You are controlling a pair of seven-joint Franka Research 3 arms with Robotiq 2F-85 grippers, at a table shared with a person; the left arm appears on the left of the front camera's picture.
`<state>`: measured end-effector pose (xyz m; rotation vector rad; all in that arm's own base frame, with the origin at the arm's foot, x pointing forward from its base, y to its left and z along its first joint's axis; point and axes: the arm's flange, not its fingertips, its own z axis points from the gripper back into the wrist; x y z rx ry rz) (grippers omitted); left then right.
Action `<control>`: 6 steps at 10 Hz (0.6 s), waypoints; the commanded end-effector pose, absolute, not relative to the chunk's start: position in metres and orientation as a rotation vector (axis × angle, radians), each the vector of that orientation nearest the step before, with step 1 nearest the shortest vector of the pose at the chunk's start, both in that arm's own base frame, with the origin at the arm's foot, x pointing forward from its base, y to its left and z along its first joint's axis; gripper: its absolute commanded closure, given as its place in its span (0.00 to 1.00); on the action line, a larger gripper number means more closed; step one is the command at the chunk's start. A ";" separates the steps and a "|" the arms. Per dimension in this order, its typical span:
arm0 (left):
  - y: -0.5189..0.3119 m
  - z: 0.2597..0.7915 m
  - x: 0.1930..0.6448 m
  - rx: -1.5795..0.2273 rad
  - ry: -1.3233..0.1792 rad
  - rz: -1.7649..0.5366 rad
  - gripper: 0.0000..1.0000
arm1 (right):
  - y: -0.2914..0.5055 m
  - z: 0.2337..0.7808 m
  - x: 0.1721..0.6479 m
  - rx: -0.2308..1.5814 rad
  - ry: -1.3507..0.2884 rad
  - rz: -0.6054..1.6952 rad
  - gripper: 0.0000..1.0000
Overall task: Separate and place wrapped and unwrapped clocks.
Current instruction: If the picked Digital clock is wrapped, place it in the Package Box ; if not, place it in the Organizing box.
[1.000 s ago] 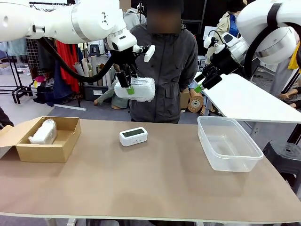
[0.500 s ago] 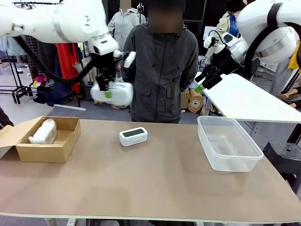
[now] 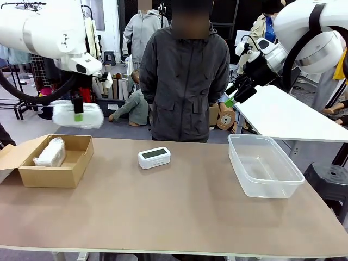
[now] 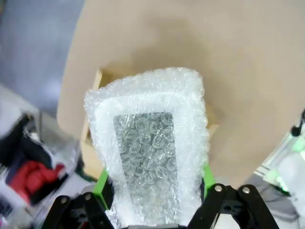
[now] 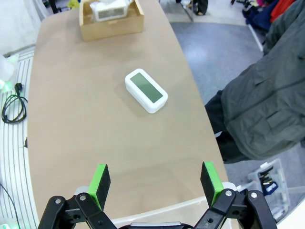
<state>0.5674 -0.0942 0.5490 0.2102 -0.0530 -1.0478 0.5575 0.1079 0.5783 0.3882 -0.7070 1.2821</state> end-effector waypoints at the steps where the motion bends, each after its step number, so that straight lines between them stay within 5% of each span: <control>1: -0.098 0.540 0.578 0.221 0.014 -0.809 1.00 | 0.108 0.579 0.556 0.380 -0.708 1.284 0.00; 4: -0.076 0.524 0.593 0.236 -0.012 -0.569 1.00 | 0.108 0.579 0.556 0.380 -0.708 1.284 0.00; 6: -0.077 0.518 0.587 0.229 0.007 -0.622 1.00 | 0.108 0.579 0.556 0.380 -0.708 1.284 0.00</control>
